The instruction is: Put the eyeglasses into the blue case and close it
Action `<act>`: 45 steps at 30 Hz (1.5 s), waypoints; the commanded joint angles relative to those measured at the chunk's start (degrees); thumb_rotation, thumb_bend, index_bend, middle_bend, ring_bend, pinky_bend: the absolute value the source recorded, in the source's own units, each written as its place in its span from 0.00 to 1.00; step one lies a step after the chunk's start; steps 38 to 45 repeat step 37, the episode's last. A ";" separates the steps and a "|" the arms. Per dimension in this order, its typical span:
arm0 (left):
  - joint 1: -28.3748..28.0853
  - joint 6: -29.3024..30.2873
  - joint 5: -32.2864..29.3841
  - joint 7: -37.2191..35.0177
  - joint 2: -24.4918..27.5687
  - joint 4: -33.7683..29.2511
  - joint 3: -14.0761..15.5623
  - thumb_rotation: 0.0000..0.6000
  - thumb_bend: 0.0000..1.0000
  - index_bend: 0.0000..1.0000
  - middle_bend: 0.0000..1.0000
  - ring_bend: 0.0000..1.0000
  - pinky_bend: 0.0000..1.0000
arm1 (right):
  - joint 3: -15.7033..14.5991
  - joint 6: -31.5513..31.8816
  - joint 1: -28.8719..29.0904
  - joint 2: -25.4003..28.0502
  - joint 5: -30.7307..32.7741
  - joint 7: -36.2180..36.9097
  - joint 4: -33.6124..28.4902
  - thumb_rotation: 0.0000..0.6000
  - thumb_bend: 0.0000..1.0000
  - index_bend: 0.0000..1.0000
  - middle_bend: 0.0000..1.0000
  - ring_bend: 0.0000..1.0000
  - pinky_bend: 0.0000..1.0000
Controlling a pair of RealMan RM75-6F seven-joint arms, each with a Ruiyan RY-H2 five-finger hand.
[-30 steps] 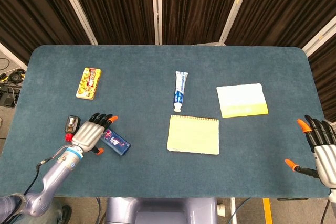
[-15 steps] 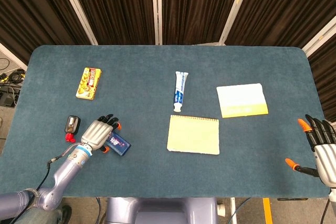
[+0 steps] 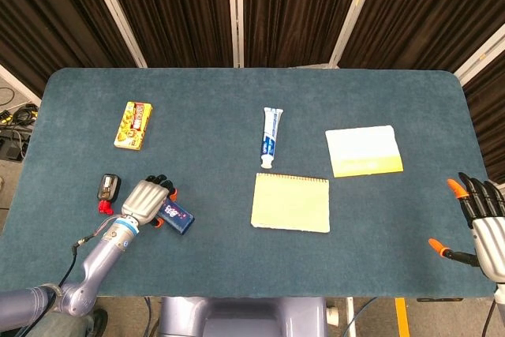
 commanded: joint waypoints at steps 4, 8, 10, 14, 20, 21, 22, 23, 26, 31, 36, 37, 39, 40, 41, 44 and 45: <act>-0.03 -0.25 0.04 -0.62 0.08 0.03 0.23 1.00 0.21 0.39 0.22 0.13 0.21 | -0.01 0.12 -0.07 0.08 -0.01 0.13 -0.03 1.00 0.00 0.02 0.00 0.00 0.00; 0.08 -1.00 0.83 -3.24 1.00 -0.33 0.20 1.00 0.01 0.04 0.01 0.00 0.03 | -0.01 0.12 -0.06 0.13 -0.04 0.19 -0.04 1.00 0.00 0.02 0.00 0.00 0.00; 0.43 -0.16 1.96 -4.52 1.58 -0.78 0.02 1.00 0.00 0.00 0.00 0.00 0.00 | -0.01 0.16 -0.07 0.16 -0.10 0.29 -0.04 1.00 0.00 0.02 0.00 0.00 0.00; 1.71 2.98 4.83 -7.14 3.63 -2.80 -0.42 1.00 0.00 0.00 0.00 0.00 0.00 | -0.03 0.26 -0.06 0.27 -0.28 0.62 -0.14 1.00 0.00 0.02 0.00 0.00 0.00; 5.59 11.39 9.69 -9.87 9.59 -9.19 -0.63 1.00 0.00 0.00 0.00 0.00 0.00 | -0.07 0.91 -0.21 0.47 -0.87 0.98 -0.18 1.00 0.00 0.02 0.00 0.00 0.00; 6.27 12.74 10.24 -10.09 10.51 -10.25 -0.64 1.00 0.00 0.00 0.00 0.00 0.00 | -0.02 1.12 -0.25 0.45 -0.94 0.90 -0.09 1.00 0.00 0.02 0.00 0.00 0.00; 7.58 15.54 11.56 -10.61 12.14 -12.04 -0.70 1.00 0.00 0.00 0.00 0.00 0.00 | 0.06 1.32 -0.27 0.35 -0.98 0.92 0.11 1.00 0.00 0.02 0.00 0.00 0.00; 8.61 17.67 12.75 -11.10 13.30 -13.21 -0.65 1.00 0.00 0.00 0.00 0.00 0.00 | 0.07 1.33 -0.28 0.29 -0.96 1.02 0.23 1.00 0.00 0.02 0.00 0.00 0.00; 12.88 24.76 16.17 -11.63 16.98 -16.57 0.71 1.00 0.00 0.00 0.00 0.00 0.00 | 0.12 1.37 -0.22 0.25 -0.99 1.52 0.65 1.00 0.00 0.02 0.00 0.00 0.00; 20.86 35.63 19.40 -11.48 19.85 -19.88 3.78 1.00 0.00 0.00 0.00 0.00 0.00 | 0.30 2.41 -0.48 0.50 -1.31 2.84 0.94 1.00 0.00 0.02 0.00 0.00 0.00; 25.02 39.45 23.23 -15.66 20.30 -18.54 6.16 1.00 0.00 0.00 0.00 0.00 0.00 | 0.32 4.36 -1.09 0.82 -2.40 3.64 0.83 1.00 0.00 0.02 0.00 0.00 0.00; 25.33 39.63 23.65 -16.19 20.33 -18.25 6.32 1.00 0.00 0.00 0.00 0.00 0.00 | 0.30 4.60 -1.18 0.90 -2.56 3.70 0.83 1.00 0.00 0.02 0.00 0.00 0.00; 25.33 39.63 23.65 -16.19 20.33 -18.25 6.32 1.00 0.00 0.00 0.00 0.00 0.00 | 0.30 4.60 -1.18 0.90 -2.56 3.70 0.83 1.00 0.00 0.02 0.00 0.00 0.00; 25.33 39.63 23.65 -16.19 20.33 -18.25 6.32 1.00 0.00 0.00 0.00 0.00 0.00 | 0.30 4.60 -1.18 0.90 -2.56 3.70 0.83 1.00 0.00 0.02 0.00 0.00 0.00; 25.33 39.63 23.65 -16.19 20.33 -18.25 6.32 1.00 0.00 0.00 0.00 0.00 0.00 | 0.30 4.60 -1.18 0.90 -2.56 3.70 0.83 1.00 0.00 0.02 0.00 0.00 0.00; 25.33 39.63 23.65 -16.19 20.33 -18.25 6.32 1.00 0.00 0.00 0.00 0.00 0.00 | 0.30 4.60 -1.18 0.90 -2.56 3.70 0.83 1.00 0.00 0.02 0.00 0.00 0.00; 25.33 39.63 23.65 -16.19 20.33 -18.25 6.32 1.00 0.00 0.00 0.00 0.00 0.00 | 0.30 4.60 -1.18 0.90 -2.56 3.70 0.83 1.00 0.00 0.02 0.00 0.00 0.00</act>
